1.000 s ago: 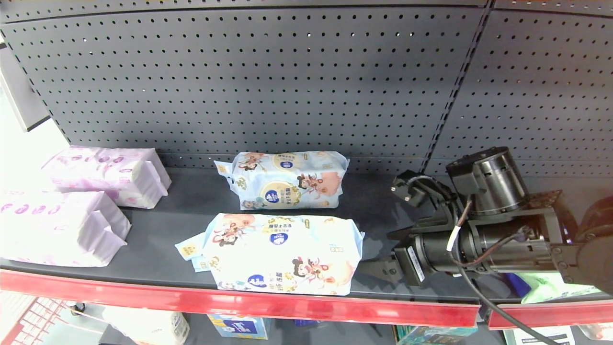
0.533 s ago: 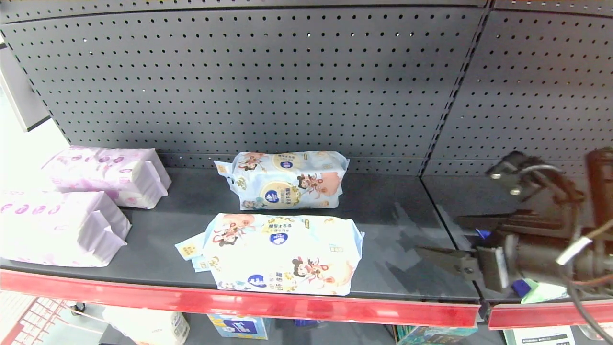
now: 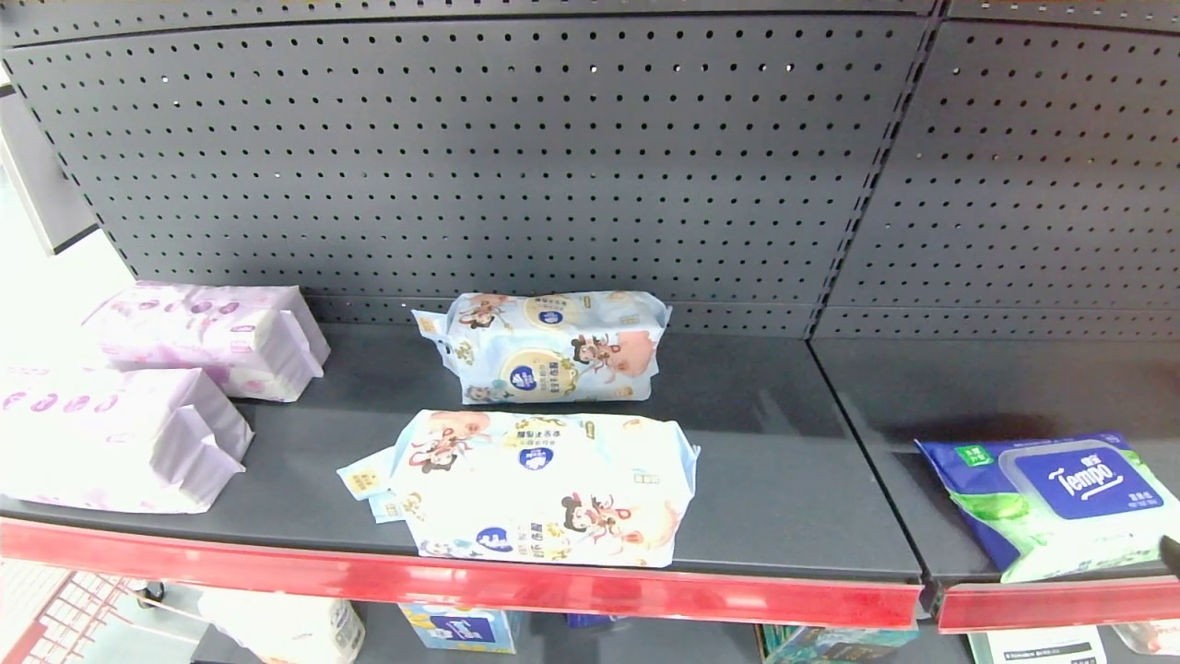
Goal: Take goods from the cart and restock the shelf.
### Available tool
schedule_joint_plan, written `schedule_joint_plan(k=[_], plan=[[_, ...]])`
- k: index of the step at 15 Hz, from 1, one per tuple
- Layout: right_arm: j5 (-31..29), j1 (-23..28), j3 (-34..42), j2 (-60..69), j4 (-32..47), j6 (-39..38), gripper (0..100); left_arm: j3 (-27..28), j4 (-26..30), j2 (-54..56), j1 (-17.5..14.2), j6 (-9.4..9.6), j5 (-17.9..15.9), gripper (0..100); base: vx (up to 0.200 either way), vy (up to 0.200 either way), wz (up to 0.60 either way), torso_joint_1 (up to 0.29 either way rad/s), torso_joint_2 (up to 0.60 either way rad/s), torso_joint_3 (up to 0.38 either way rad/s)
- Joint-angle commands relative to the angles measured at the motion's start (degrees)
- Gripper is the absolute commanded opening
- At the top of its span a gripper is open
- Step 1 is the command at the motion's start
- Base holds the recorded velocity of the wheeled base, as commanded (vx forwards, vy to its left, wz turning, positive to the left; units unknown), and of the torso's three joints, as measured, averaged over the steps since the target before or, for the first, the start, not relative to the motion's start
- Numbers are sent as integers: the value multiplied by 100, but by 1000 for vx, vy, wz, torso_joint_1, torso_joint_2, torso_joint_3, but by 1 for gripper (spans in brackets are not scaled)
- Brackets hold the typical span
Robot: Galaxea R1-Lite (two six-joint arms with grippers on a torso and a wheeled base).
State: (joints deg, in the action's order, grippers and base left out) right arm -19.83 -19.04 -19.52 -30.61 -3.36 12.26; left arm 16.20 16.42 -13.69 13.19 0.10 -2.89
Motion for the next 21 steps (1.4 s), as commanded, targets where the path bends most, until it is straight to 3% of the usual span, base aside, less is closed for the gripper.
schedule_joint_plan(k=[1,5,6,8,11,13,14,15,16,17,18,20,21], plan=[[-82,559,211,1127,-6,338,100,-3,1,174,-1,-1,-80,100,0,0,0,0,0,0],[-73,753,150,1127,-6,373,100,-29,10,473,-9,-80,-89,100,0,0,0,0,0,0],[-64,753,238,1233,-15,364,100,-47,37,780,-18,-423,-63,100,0,0,0,0,0,0],[-47,753,414,1505,-6,312,100,41,-51,798,-18,-739,60,100,0,0,0,0,0,0],[-38,718,862,1918,46,-49,100,-108,-201,798,-18,-669,87,100,0,0,0,0,0,0],[-12,718,1143,2182,90,-93,100,-724,-333,798,-18,-687,966,100,0,0,0,0,0,0],[6,700,1328,2367,108,-110,100,-1066,-772,798,-27,-678,1396,100,0,0,0,0,0,0],[15,674,1477,2507,82,-137,100,-1286,-1255,807,-27,-599,1396,100,0,0,0,0,0,0],[15,674,1609,2507,38,-286,100,-1541,-1871,807,-27,-238,1071,100,0,0,0,0,0,0],[23,674,1697,2507,38,-471,100,-1620,-2029,798,-27,-159,737,100,0,0,0,0,0,0],[23,674,1706,2507,38,-479,100,-1620,-2029,807,-27,-159,720,100,0,0,0,0,0,0],[23,674,1917,2499,38,-866,100,-1620,-1888,780,-203,-291,992,100,0,0,0,0,0,0],[-56,682,1908,2490,64,-857,100,-1594,-1791,771,-581,-291,1098,100,0,0,0,0,0,0]])
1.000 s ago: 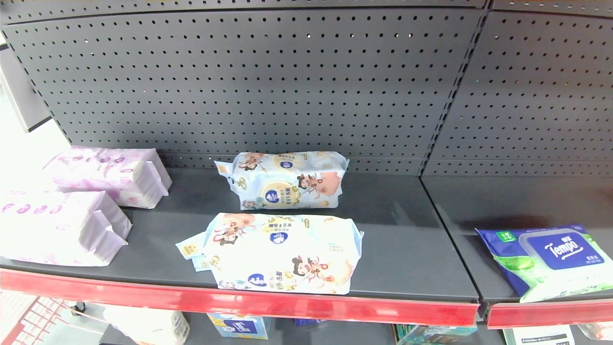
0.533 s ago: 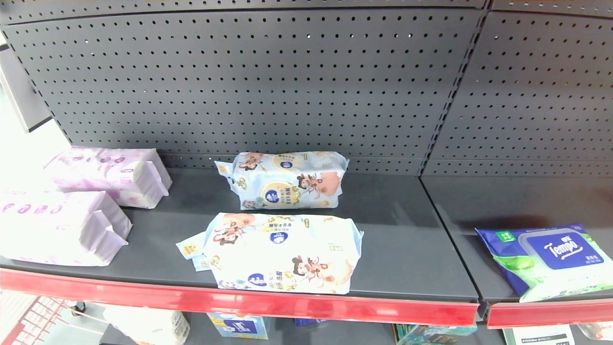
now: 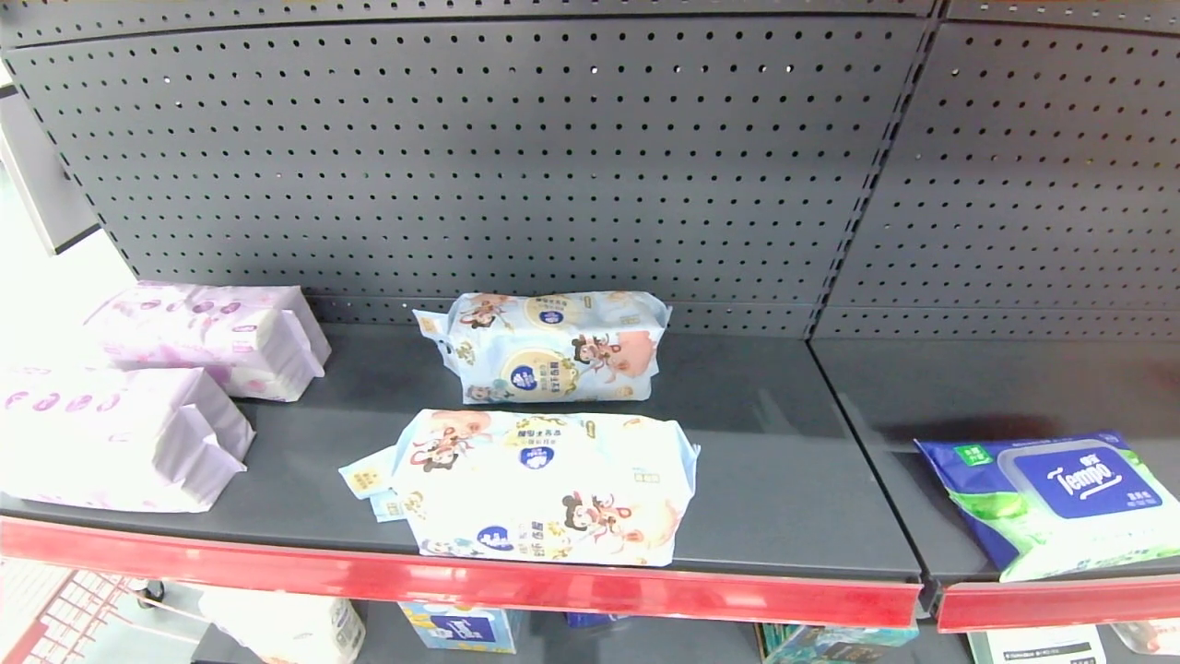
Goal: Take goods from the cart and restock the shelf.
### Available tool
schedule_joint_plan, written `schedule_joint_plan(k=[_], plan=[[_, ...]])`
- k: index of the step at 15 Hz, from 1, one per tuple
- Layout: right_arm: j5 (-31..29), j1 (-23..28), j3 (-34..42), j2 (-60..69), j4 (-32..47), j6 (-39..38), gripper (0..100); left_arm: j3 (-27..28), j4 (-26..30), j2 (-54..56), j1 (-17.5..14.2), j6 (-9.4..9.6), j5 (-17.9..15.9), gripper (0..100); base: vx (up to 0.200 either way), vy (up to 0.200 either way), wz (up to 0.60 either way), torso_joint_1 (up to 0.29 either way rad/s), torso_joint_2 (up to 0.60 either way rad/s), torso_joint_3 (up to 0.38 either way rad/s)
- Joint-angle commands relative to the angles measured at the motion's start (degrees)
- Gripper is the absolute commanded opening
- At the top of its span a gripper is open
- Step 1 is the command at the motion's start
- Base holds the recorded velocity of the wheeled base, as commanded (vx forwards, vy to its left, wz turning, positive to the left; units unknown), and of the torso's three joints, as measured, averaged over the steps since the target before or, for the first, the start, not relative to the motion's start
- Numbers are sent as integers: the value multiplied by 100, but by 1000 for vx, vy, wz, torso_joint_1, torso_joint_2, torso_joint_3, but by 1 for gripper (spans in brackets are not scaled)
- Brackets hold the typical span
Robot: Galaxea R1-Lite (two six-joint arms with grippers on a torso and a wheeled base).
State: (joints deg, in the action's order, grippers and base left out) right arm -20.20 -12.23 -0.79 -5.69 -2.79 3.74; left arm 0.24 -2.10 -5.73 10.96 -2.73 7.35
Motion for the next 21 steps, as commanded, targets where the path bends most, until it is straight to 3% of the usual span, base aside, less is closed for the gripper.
schedule_joint_plan(k=[1,2,3,4,5,7,8,9,10,11,13,19,21], plan=[[-151,142,18,-46,24,21,100,28,104,-16,-780,-8,65,100,0,0,0,0,0,0],[-265,564,-17,-266,59,127,100,28,113,10,-1193,-17,56,100,0,0,0,0,0,0],[-265,590,-17,-283,59,136,100,28,113,10,-1210,-17,56,100,0,0,0,0,0,0],[-248,1082,-17,-380,59,171,100,-16,104,353,-1131,1,-234,100,0,0,0,0,0,0],[-248,1425,-26,-415,68,171,100,-24,192,573,-1087,176,-744,100,0,0,0,0,0,0],[-239,2031,-26,-380,68,162,100,-16,218,573,-1087,247,-876,100,0,0,0,0,0,0],[-239,2031,-26,-380,68,162,100,-16,218,573,-1087,247,-876,100,0,0,0,0,0,0],[526,1732,53,16,-11,92,100,-24,218,573,-1087,238,-867,100,0,0,0,0,0,0],[1431,1768,70,7,-28,-67,100,-24,218,573,-1087,247,-867,100,0,0,0,0,0,0],[1668,1768,70,16,-28,-102,100,-24,218,573,-1087,247,-867,100,0,0,0,0,0,0],[1941,1768,62,7,341,-313,100,-24,218,573,-1087,238,-858,100,0,0,0,0,0,0],[2231,1750,62,7,314,-339,100,-24,218,573,-1078,229,-858,100,0,0,0,0,0,0],[2231,1258,62,288,323,-348,100,-24,218,573,-1078,238,-858,100,0,0,0,0,0,0]])
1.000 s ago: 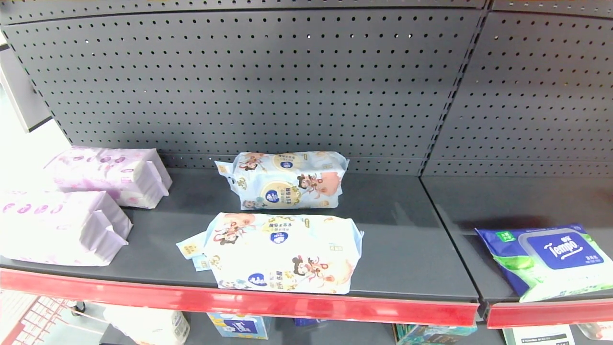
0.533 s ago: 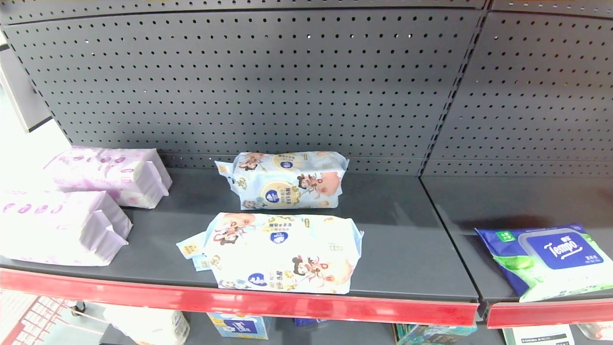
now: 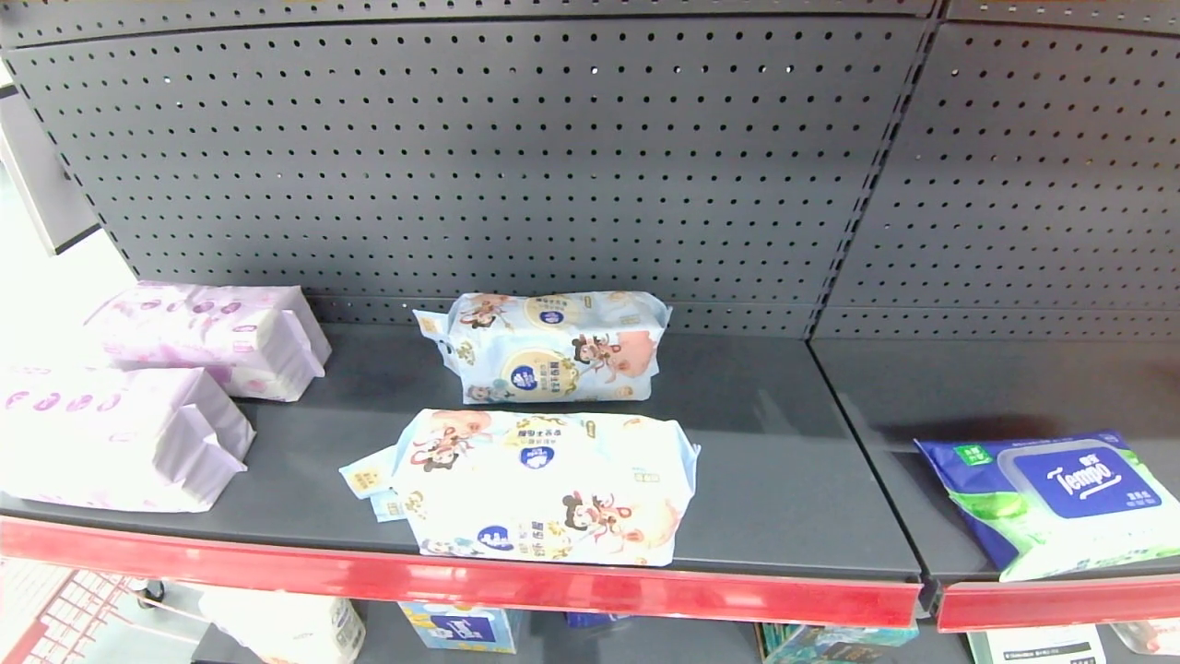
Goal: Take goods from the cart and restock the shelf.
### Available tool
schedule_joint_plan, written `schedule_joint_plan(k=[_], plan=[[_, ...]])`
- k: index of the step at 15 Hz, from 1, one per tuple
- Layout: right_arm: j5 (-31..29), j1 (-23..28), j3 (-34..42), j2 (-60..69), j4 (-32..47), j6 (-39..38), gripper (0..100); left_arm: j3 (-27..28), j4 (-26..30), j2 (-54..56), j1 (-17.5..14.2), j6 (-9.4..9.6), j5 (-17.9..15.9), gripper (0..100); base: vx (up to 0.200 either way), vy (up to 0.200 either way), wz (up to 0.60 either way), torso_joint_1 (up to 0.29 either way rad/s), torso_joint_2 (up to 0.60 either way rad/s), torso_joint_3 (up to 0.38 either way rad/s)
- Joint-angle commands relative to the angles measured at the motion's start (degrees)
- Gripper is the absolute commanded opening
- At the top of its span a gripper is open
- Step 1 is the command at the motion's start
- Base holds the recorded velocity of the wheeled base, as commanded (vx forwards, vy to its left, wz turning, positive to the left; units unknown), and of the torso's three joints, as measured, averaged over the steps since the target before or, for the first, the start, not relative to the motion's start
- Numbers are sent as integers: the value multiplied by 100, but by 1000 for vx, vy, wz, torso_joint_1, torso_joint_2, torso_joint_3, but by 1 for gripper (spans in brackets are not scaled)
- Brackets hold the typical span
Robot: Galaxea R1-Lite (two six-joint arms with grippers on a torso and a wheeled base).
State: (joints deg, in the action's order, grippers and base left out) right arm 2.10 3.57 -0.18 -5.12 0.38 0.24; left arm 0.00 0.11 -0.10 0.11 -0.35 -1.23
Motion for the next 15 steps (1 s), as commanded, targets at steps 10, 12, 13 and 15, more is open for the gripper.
schedule_joint_plan(k=[10,12,13,15], plan=[[-175,-375,1,512,-11,-42,100,0,-2,10,7,0,0,100,0,0,0,0,0,0],[-166,-375,9,512,-11,-7,100,0,-2,10,7,0,0,100,0,0,0,0,0,0],[-157,-375,1,512,-11,-7,100,0,-2,10,-2,0,0,100,0,0,0,0,0,0],[-157,-375,1,512,-11,-7,100,0,-2,10,7,0,0,100,0,0,0,0,0,0]])
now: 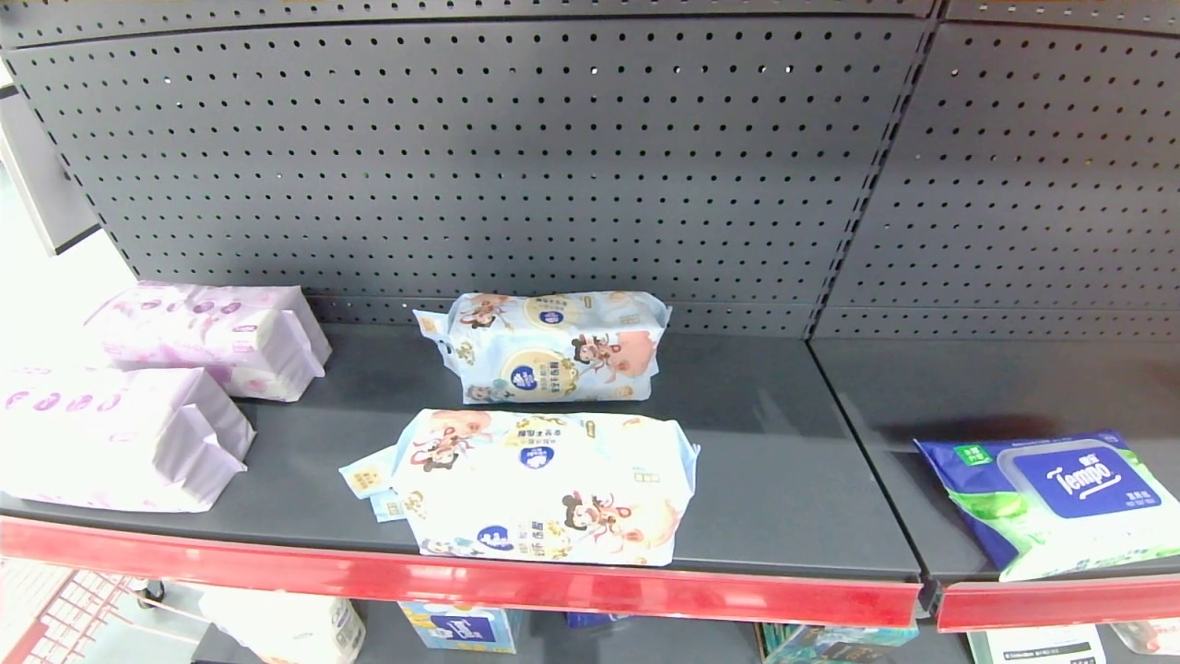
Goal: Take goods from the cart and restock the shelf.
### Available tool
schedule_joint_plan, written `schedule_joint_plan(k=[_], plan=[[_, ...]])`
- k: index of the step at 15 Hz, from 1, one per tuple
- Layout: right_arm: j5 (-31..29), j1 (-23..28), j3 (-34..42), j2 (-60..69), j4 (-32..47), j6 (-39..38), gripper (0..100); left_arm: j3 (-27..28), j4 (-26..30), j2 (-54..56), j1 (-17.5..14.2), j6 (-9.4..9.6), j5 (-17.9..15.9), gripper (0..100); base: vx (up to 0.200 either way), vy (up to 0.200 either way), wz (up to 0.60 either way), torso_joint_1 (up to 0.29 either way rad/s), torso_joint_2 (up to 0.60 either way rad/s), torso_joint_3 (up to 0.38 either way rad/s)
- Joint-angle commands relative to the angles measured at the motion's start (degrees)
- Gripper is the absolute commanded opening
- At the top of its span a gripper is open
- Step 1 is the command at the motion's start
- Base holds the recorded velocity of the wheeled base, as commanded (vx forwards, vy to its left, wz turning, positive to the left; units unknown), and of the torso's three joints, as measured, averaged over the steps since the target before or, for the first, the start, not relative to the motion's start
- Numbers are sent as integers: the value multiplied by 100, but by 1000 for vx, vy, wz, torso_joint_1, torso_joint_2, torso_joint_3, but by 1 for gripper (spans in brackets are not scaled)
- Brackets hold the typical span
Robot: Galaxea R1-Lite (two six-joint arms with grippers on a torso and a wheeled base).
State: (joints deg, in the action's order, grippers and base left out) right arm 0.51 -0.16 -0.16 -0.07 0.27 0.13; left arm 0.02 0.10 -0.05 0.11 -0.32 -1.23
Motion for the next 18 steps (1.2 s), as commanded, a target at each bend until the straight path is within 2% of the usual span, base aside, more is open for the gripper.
schedule_joint_plan(k=[1,18], plan=[[2,-2,-2,7,0,4,100,-2,-1,5,-2,-3,0,100,0,0,0,0,0,0],[-7,-2,-2,7,8,-5,100,-2,-1,5,-2,-3,0,100,0,0,0,0,0,0]])
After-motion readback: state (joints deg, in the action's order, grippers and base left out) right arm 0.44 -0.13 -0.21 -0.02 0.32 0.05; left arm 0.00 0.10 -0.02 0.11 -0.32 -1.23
